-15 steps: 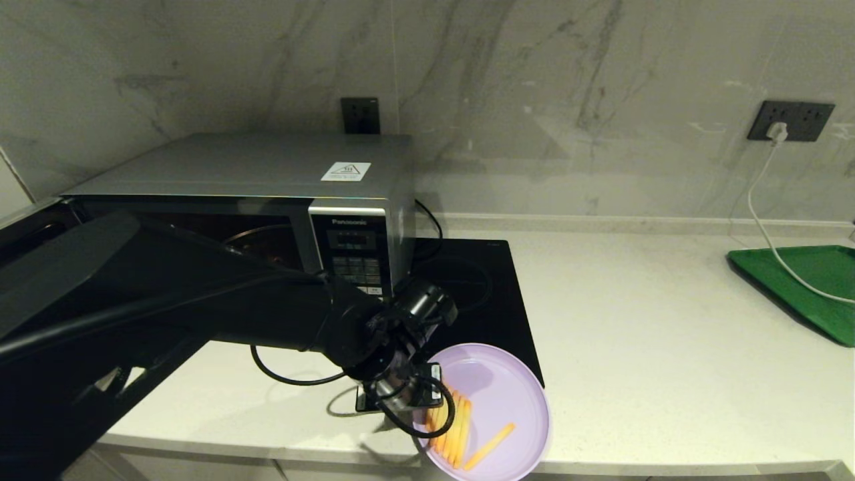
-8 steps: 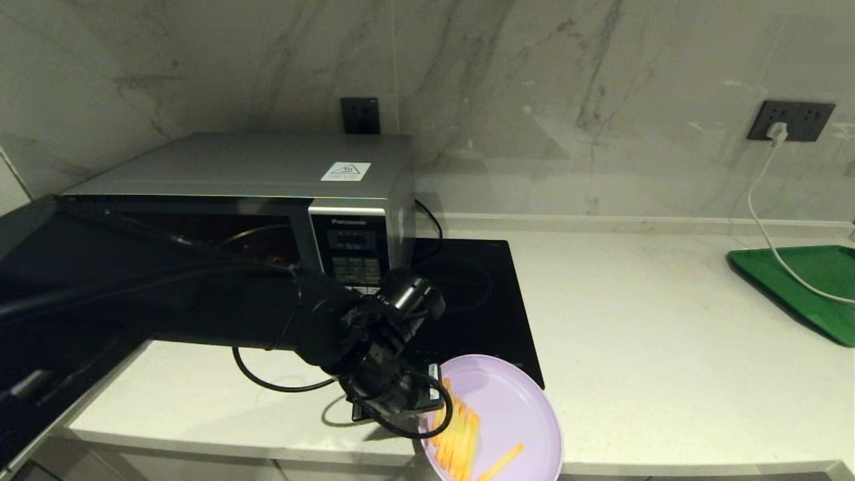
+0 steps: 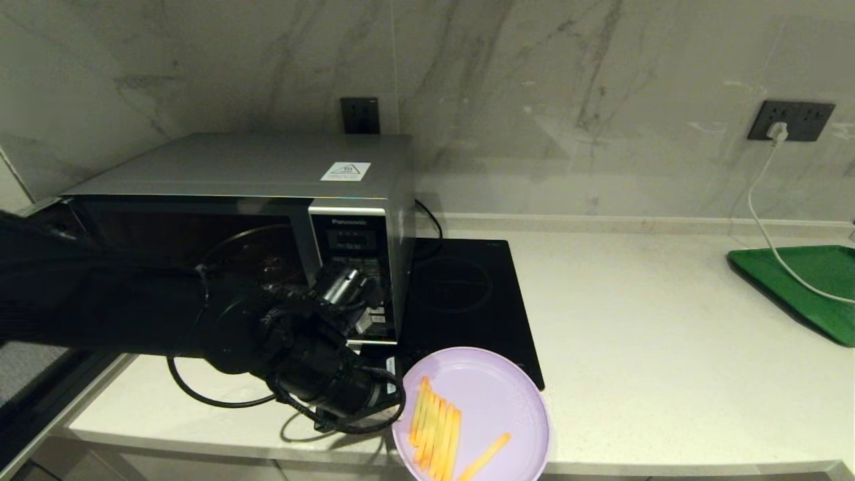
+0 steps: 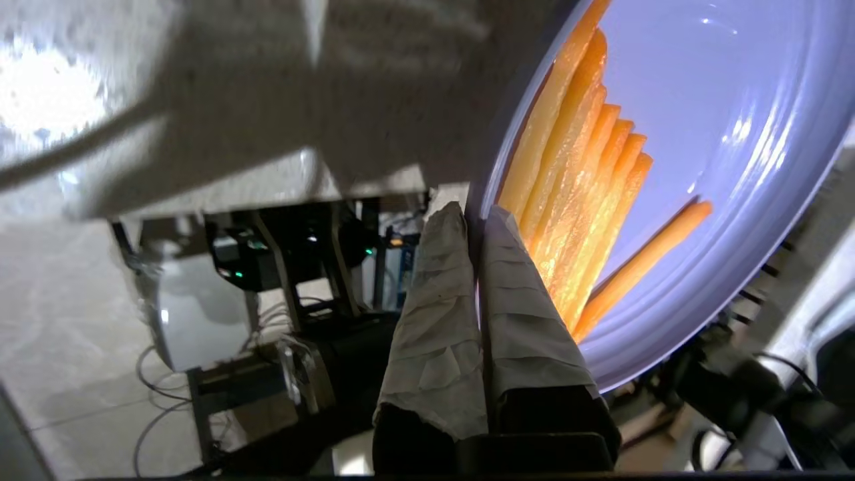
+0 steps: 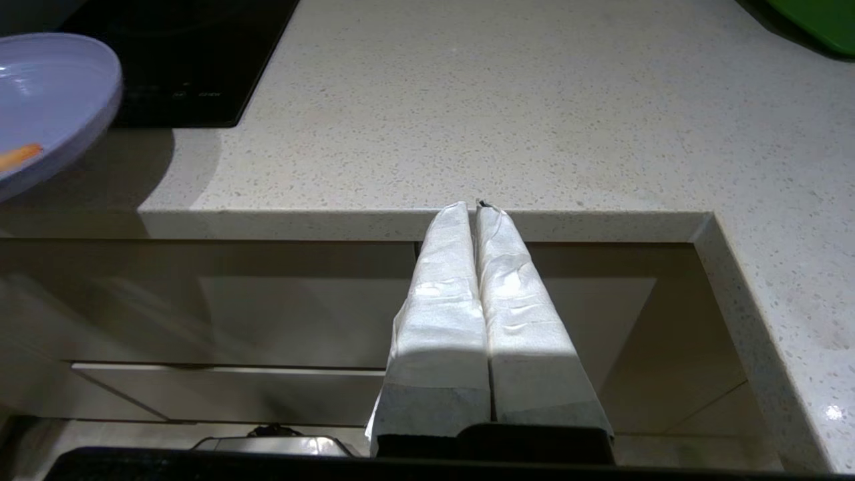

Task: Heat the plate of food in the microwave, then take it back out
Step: Put the plate in the microwave oven

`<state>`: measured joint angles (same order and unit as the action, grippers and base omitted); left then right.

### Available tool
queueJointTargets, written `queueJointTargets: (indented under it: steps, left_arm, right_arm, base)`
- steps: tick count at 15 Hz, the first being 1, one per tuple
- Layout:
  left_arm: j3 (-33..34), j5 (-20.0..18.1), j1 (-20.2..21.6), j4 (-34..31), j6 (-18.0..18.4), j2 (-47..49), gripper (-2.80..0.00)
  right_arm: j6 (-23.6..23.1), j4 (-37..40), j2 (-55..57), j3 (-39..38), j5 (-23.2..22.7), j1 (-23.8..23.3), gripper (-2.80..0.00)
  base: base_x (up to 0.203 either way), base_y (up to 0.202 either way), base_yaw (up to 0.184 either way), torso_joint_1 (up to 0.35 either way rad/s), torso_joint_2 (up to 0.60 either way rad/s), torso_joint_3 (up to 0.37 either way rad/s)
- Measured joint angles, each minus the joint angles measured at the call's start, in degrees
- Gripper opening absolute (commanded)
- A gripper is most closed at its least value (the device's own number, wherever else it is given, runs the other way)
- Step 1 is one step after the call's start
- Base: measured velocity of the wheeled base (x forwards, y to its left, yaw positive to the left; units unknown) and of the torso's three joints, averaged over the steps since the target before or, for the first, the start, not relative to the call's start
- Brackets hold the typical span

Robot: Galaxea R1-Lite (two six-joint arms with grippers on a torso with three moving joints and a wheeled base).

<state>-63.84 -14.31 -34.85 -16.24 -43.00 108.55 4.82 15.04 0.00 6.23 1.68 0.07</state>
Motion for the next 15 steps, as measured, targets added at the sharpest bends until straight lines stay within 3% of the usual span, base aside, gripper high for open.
queueJointTargets:
  steps: [3, 9, 12, 15]
  left_arm:
    - [7.8, -2.6, 2.3, 2.1, 0.0, -6.7, -2.8]
    - [24.7, -3.3, 11.0, 4.1, 0.0, -24.1, -2.8]
    - [29.3, -3.4, 19.4, 4.1, 0.0, -30.3, -2.8]
    - [31.8, -4.9, 30.6, 4.4, 0.8, -32.4, -2.8]
  right_arm:
    - [0.0, 0.0, 0.0, 0.0, 0.0, 0.0, -2.8]
    - [0.0, 0.0, 0.0, 0.0, 0.0, 0.0, -2.8]
    - [0.0, 0.0, 0.0, 0.0, 0.0, 0.0, -2.8]
    - [0.0, 0.0, 0.0, 0.0, 0.1, 0.0, -2.8]
  base:
    - [0.0, 0.0, 0.0, 0.0, 0.0, 0.0]
    - [0.0, 0.0, 0.0, 0.0, 0.0, 0.0]
    - [0.0, 0.0, 0.0, 0.0, 0.0, 0.0]
    - [0.0, 0.0, 0.0, 0.0, 0.0, 0.0]
